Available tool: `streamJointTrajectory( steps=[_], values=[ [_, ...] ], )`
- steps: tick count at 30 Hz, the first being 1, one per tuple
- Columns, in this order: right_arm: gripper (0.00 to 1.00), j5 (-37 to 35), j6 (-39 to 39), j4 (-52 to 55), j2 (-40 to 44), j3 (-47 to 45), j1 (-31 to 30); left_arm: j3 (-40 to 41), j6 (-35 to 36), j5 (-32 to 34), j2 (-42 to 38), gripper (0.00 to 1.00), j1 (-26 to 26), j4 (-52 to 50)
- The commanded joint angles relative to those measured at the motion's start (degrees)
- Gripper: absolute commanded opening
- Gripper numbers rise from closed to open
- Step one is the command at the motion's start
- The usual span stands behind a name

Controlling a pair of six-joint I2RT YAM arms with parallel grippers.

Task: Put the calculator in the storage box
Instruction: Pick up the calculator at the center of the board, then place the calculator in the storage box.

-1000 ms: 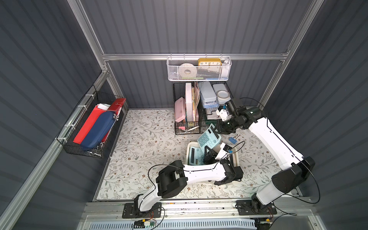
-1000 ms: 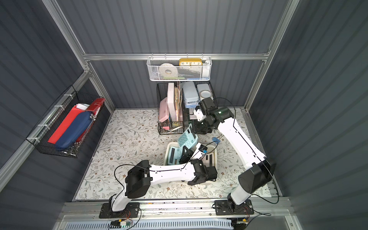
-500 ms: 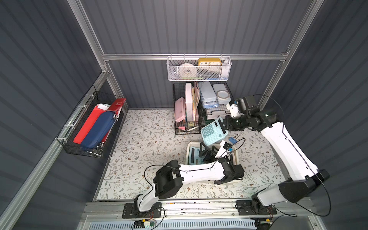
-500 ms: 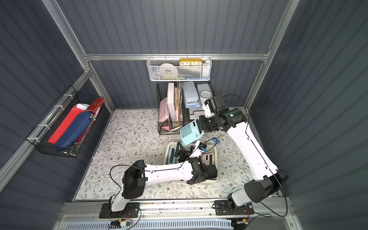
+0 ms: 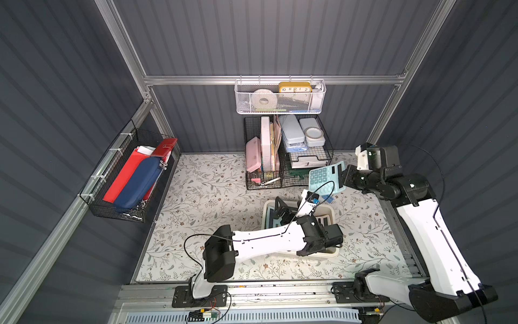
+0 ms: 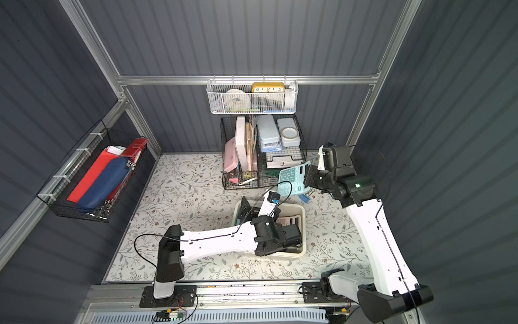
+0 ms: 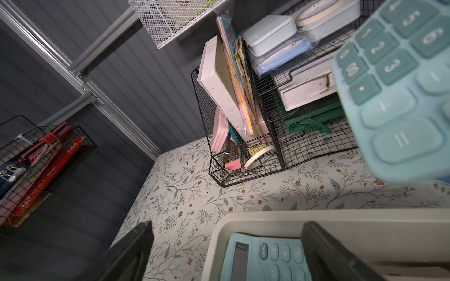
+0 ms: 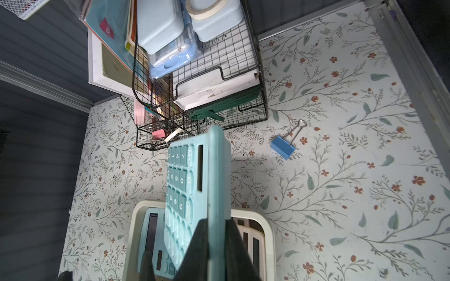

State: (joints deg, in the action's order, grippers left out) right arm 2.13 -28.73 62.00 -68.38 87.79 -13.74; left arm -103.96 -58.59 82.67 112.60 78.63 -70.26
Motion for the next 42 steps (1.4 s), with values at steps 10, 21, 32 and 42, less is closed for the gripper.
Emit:
streamJointTrajectory(
  steps=[10, 21, 32, 42],
  values=[
    [0.00, 1.8, -0.9, -1.9, 9.0, -6.0, 0.2, 17.0, 22.5, -15.9, -22.4, 0.99, -9.6, 38.4],
    [0.00, 11.4, -6.1, -4.3, 17.6, -15.8, -0.6, 29.7, 32.1, -47.3, -35.6, 0.99, -23.2, 59.2],
    [0.00, 9.6, -17.4, -10.8, 25.9, -30.7, -8.4, 30.9, 27.9, -77.3, -33.9, 0.99, -35.8, 62.9],
    [0.00, 7.7, -24.2, -17.2, 30.0, -42.1, -10.7, 33.7, 26.4, -79.6, -35.1, 0.99, -38.2, 63.6]
  ],
)
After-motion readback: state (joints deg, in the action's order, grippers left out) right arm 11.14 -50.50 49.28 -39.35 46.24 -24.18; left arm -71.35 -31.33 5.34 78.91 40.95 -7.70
